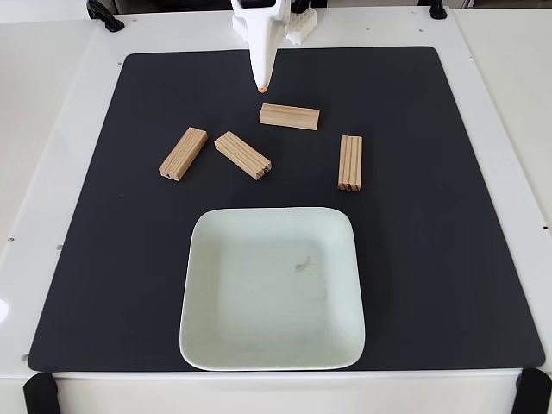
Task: Pick up the wooden block and place them on the plate.
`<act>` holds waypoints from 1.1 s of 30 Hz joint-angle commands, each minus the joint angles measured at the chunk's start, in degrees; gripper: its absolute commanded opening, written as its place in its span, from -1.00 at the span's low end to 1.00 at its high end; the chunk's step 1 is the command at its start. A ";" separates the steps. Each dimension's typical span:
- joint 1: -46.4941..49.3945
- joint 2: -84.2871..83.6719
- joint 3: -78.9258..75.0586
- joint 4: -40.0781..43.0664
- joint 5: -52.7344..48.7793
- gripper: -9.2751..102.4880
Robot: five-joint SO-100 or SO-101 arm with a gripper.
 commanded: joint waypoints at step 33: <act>-0.35 -70.31 -71.28 29.00 -0.44 -0.84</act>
